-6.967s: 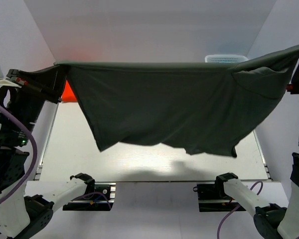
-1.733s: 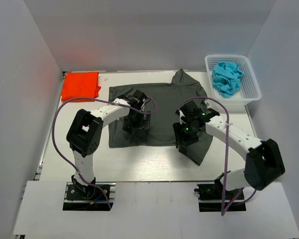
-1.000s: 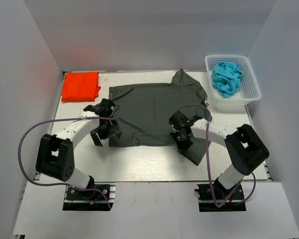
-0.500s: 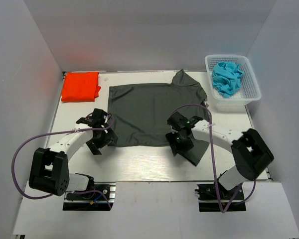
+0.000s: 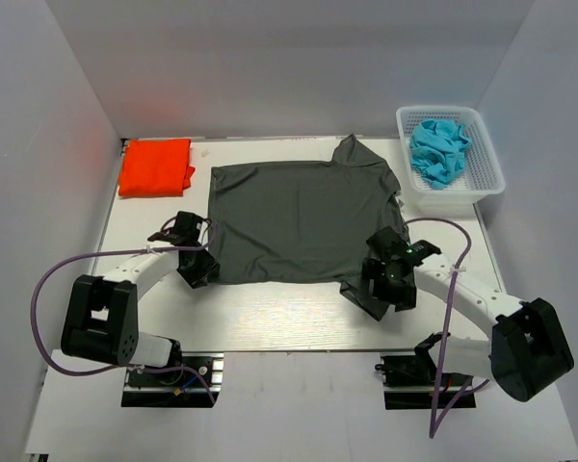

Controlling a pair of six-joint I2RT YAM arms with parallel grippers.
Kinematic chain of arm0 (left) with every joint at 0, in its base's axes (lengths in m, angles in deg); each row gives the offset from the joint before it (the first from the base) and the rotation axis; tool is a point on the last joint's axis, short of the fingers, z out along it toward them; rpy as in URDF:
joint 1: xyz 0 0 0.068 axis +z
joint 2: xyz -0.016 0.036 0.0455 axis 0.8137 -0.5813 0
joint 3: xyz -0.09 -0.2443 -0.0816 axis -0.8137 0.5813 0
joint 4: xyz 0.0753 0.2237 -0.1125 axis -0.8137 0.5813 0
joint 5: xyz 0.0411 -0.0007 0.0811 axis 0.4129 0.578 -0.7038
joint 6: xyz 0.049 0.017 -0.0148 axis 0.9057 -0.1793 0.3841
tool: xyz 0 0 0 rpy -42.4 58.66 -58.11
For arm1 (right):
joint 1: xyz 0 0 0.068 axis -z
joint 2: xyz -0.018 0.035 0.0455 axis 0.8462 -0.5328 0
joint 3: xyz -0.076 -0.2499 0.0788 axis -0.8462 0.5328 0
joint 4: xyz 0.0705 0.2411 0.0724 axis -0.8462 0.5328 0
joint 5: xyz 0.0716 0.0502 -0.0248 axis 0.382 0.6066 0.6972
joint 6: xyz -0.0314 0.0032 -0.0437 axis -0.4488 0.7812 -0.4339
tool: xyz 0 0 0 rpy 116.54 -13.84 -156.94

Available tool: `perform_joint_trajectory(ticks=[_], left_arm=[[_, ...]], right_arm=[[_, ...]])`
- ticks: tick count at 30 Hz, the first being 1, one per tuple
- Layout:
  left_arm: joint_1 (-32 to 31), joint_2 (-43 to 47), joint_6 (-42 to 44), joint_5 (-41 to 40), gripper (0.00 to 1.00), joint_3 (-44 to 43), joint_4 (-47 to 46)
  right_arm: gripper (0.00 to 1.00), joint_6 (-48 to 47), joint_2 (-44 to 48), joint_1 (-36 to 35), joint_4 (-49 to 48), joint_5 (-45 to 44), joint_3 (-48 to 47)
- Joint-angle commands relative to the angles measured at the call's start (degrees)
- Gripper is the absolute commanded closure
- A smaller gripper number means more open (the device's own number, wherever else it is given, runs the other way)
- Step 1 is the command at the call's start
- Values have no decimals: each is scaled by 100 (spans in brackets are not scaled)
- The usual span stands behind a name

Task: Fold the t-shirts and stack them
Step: Grap the side of the flattened tshirt closest away from the robot with both arms

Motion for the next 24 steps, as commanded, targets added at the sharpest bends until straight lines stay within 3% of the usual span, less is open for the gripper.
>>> perform_joint_trajectory(ticks=[1, 6, 9, 13, 15, 16, 19, 24], left_arm=[[76, -32, -42, 21, 50, 82, -233], [129, -32, 11, 74, 73, 197, -286], [182, -102, 11, 126, 80, 197, -347], [182, -216, 11, 127, 100, 197, -277], [234, -217, 11, 74, 100, 197, -277], [234, -217, 11, 74, 100, 197, -216], [234, -138, 11, 74, 100, 197, -128], [234, 205, 133, -40, 100, 249, 136]], right_arm=[[11, 649, 219, 269, 82, -65, 264], [16, 851, 290, 603, -112, 68, 650], [18, 720, 255, 699, -524, 199, 958], [37, 430, -43, 717, -948, 692, 1056], [40, 316, -132, 735, -1009, 692, 1038], [48, 315, -202, 726, -1026, 674, 1038], [98, 201, -220, 735, -1071, 999, 1047], [100, 130, 192, 717, -1035, 1596, 1196]])
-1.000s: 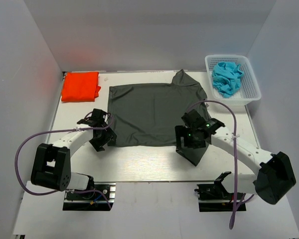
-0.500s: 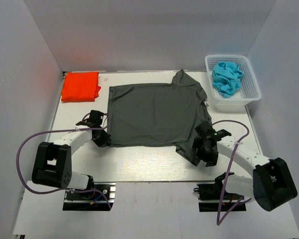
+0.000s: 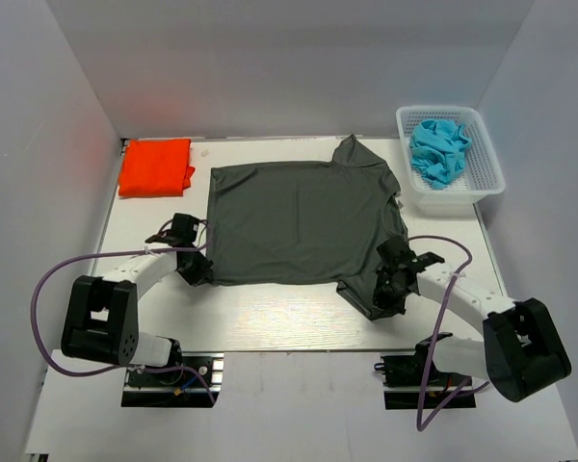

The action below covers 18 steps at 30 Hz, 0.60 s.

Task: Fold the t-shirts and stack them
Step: Grap the side of the flattened tshirt closest away from the robot with both arms

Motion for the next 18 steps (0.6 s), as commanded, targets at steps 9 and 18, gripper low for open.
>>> perform_joint_trajectory(ticks=[9, 18], left_arm=[[40, 221, 121, 194, 100, -588, 534], [338, -772, 121, 535, 100, -1854, 710]], right_arm=[[100, -549, 42, 180, 323, -52, -1412], [100, -1172, -1118, 892, 202, -212, -3119]])
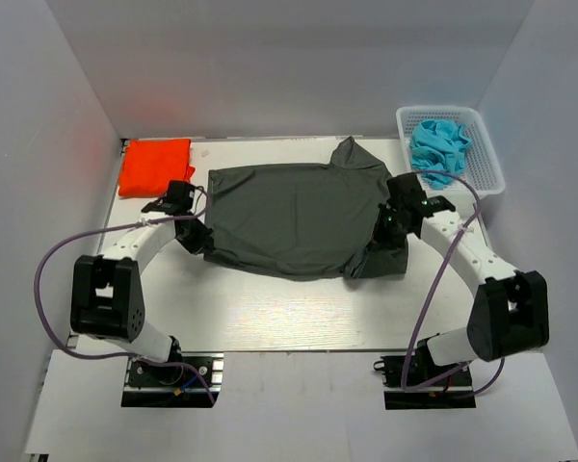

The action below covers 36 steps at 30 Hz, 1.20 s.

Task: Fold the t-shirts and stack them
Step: Fold the flattened tshirt in 1/3 of the way

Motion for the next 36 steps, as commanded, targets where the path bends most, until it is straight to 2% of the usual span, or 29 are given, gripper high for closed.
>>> perform_joint_trajectory(ticks=[1, 8, 15, 24, 25, 27, 28, 29, 30, 31, 33, 36], left_arm=[[144, -289, 27, 361, 100, -466, 121], [460, -949, 97, 590, 100, -1301, 244], [513, -1792, 281, 783, 100, -2285, 174], [566, -2469, 229, 538, 100, -2946, 166], [566, -2531, 229, 538, 94, -3024, 113], [566, -2785, 229, 538, 70, -3296, 286], [566, -2865, 229, 477, 44, -3393, 366], [566, -2996, 229, 372, 22, -3603, 454], [566, -2997, 229, 318, 10, -3701, 611], [566, -2997, 229, 240, 0, -3780, 674], [566, -2919, 229, 134, 0, -3913, 727], [505, -2717, 342, -147, 0, -4035, 841]], right_arm=[[100, -419, -272, 215, 57, -288, -702], [100, -832, -1055, 496, -197, -105, -1853], [100, -1411, -2030, 663, -180, 80, -2856], [100, -1949, -3305, 796, -268, 98, -4209], [100, -1940, -3515, 813, -172, 71, -4420], [98, -2019, -3796, 822, -188, -138, -4684], [93, -2080, -3972, 839, -223, -227, -4764], [85, -2185, -4044, 866, -215, -349, -5069], [63, -2256, -4270, 848, -145, -646, -5212], [53, -2309, -4325, 874, -58, -475, -5587], [37, -2467, -4326, 857, 83, -221, -5696], [34, -2643, -3852, 822, -30, 158, -5250]])
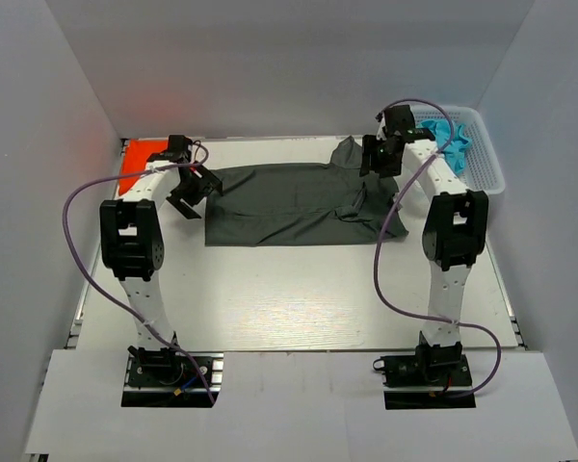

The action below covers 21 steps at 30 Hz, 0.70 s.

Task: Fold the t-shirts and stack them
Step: Fold the flattened tshirt in 1/3 of the way

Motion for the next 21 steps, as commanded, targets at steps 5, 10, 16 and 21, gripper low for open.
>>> perform_joint_trajectory(ticks=[5, 10, 16, 21], left_arm=[[-134, 791, 440, -159, 0, -64, -147], [-388, 618, 642, 519, 0, 219, -720], [-617, 194, 775, 835, 0, 165, -930], [-618, 115, 775, 835, 0, 621, -1158]], right_arm=[[40, -405, 1451, -46, -591, 837, 1656], [47, 60, 1216, -81, -461, 881, 1922], [52, 911, 749, -81, -769, 724, 1738], [53, 1220, 249, -90, -804, 539, 1500]])
